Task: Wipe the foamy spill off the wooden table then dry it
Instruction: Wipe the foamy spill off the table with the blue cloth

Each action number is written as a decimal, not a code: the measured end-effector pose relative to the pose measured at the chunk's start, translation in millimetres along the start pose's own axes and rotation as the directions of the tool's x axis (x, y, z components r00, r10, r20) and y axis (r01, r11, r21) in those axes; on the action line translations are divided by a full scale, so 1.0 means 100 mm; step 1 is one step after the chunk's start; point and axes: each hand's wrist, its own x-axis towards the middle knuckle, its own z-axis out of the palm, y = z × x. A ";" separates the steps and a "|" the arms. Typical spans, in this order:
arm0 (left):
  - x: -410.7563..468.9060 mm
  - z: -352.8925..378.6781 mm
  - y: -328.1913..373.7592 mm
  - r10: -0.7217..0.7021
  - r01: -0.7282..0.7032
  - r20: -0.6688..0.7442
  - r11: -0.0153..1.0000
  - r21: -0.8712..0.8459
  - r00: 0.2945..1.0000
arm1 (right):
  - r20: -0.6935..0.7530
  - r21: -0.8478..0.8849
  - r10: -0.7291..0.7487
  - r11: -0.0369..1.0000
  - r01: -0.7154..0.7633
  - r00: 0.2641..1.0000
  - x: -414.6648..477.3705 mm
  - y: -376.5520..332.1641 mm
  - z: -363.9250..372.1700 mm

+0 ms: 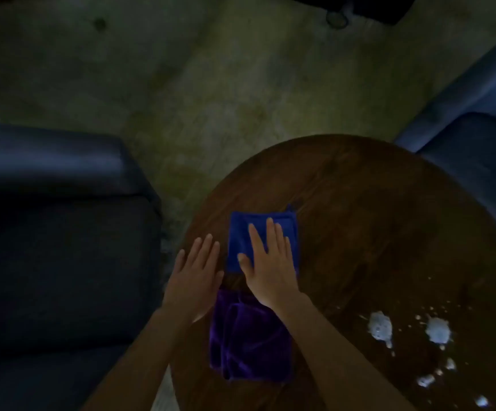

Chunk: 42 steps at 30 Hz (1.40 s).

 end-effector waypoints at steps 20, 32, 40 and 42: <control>0.44 0.16 0.80 0.121 -0.124 -0.183 0.992 -0.002 0.976 | -0.314 -0.062 0.129 0.986 -0.156 0.941 0.35 2.30 -0.39; 0.58 0.69 2.48 0.182 -0.160 -0.128 0.973 0.165 0.975 | -0.208 0.168 0.632 0.775 -0.609 0.747 -1.46 4.84 -0.46; 0.60 0.72 2.48 0.140 -0.105 -0.185 0.976 0.189 0.973 | -0.247 0.235 0.690 0.724 -0.649 0.680 -1.04 4.65 -0.39; 0.61 0.72 2.49 0.132 -0.094 -0.188 0.976 0.194 0.973 | -0.265 0.193 0.617 0.787 -0.586 0.741 -0.81 4.46 -0.47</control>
